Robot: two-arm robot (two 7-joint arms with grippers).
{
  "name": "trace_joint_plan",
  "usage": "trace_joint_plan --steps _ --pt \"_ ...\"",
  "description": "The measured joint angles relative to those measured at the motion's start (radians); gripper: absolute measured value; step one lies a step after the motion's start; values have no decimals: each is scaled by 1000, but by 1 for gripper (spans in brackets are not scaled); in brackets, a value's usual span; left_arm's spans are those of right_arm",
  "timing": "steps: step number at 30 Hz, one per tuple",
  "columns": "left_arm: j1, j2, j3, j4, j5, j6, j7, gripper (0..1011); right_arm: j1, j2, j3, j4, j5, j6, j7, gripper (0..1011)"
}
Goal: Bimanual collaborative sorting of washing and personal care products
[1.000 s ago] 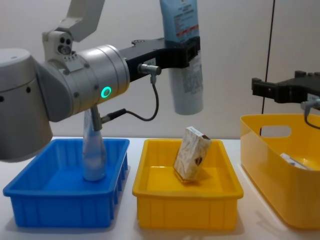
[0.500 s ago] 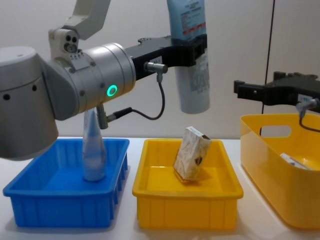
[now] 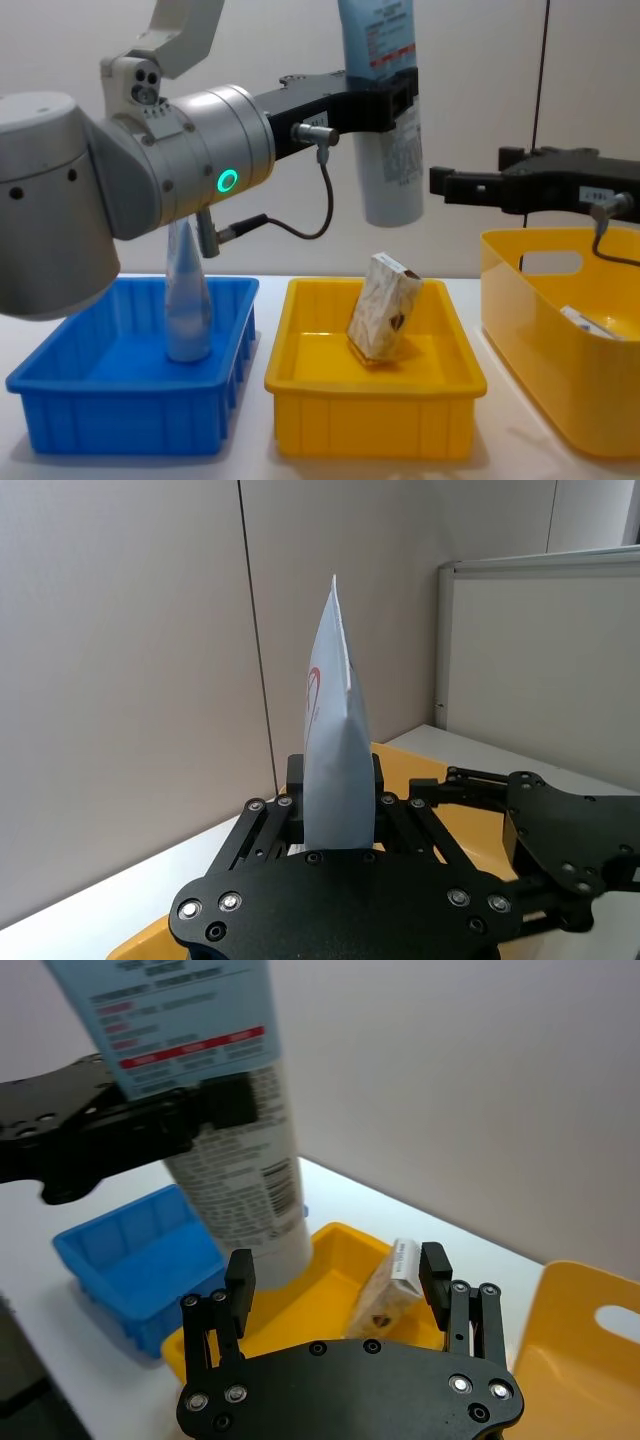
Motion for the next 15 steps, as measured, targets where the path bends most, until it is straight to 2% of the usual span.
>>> trace_joint_plan --steps 5,15 --pt "0 0 1 0 0 0 0 264 19 22 -17 1 15 18 50 1004" --pt "-1 -1 1 0 0 0 -1 264 64 44 -52 31 21 36 103 1004"
